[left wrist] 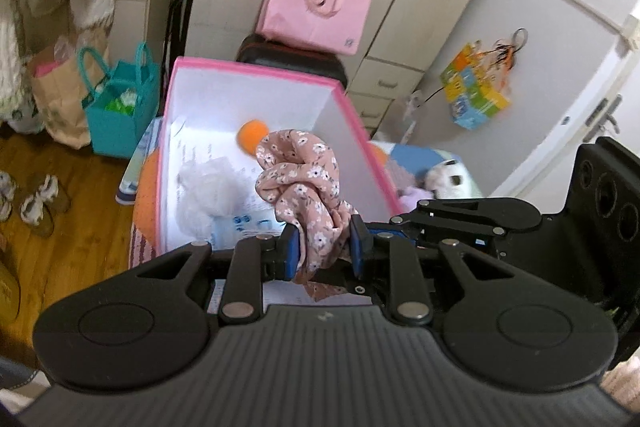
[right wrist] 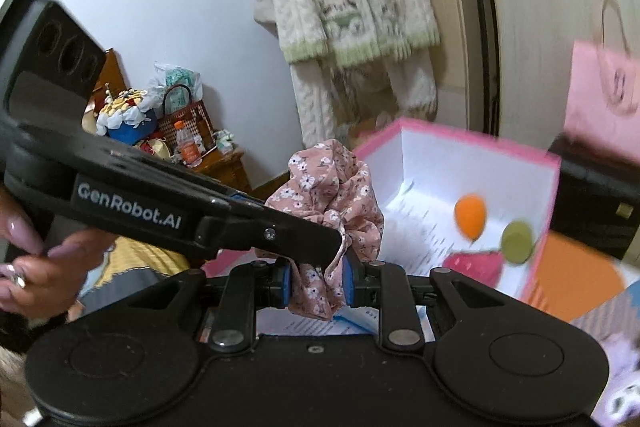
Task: Organize soft objects
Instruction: 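Lift the pink floral cloth with the left gripper and carry it over the box, then lower the cloth into the box and open the left gripper, then withdraw the left tool from the box toward the panda plush, then close the left gripper on the white panda plush, then lift the panda plush with the left gripper and carry it over the box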
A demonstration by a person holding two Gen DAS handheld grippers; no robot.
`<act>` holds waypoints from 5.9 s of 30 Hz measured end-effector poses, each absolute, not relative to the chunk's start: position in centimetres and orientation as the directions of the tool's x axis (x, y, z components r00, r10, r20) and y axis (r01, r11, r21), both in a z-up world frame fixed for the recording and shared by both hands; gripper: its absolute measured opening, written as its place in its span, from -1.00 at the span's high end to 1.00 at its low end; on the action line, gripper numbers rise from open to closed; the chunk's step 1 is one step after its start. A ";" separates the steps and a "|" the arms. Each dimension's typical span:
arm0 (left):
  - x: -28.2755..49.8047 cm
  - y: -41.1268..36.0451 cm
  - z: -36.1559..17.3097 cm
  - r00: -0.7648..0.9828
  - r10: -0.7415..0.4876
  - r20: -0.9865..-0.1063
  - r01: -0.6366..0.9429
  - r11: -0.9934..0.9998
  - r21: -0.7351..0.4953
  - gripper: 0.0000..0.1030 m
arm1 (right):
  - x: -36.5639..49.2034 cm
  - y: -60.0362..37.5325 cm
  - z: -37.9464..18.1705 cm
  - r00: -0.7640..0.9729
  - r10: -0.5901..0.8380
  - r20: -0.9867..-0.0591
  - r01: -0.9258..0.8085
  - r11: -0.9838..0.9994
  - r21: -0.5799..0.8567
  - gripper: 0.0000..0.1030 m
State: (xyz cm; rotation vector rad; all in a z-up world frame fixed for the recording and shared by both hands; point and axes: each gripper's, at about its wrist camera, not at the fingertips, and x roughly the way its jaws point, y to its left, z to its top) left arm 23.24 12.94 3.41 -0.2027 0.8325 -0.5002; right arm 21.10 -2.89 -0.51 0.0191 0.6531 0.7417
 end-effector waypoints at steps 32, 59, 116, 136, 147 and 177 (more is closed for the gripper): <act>22.6 13.2 3.1 0.718 -0.312 -0.623 0.311 0.944 -0.114 -0.10 | 21.5 -3.1 -0.5 0.647 0.410 -0.643 -0.503 0.863 0.044 -0.07; 10.9 5.9 9.1 0.662 -0.453 -0.598 0.539 0.841 -0.040 -0.36 | 8.2 -12.8 4.7 0.755 0.394 -0.524 -0.511 0.855 -0.093 -0.41; 29.7 -17.0 -5.4 0.531 -0.538 -0.654 0.478 0.828 -0.293 -0.20 | 23.4 -31.6 -9.7 0.775 0.355 -0.524 -0.210 0.925 0.316 -0.55; 31.2 -18.6 -7.8 0.502 -0.521 -0.690 0.488 0.830 -0.270 -0.18 | 25.4 -31.7 -12.3 0.741 0.388 -0.548 -0.200 0.906 0.372 -0.28; 28.7 -18.1 -5.7 0.543 -0.544 -0.640 0.525 0.814 -0.247 -0.14 | 22.5 -30.5 -10.2 0.811 0.309 -0.497 -0.217 0.947 0.235 -0.25; 15.6 -12.5 -3.8 0.531 -0.570 -0.627 0.576 0.785 -0.226 -0.14 | 10.0 -23.4 -7.9 0.815 0.253 -0.522 -0.191 0.967 0.169 -0.29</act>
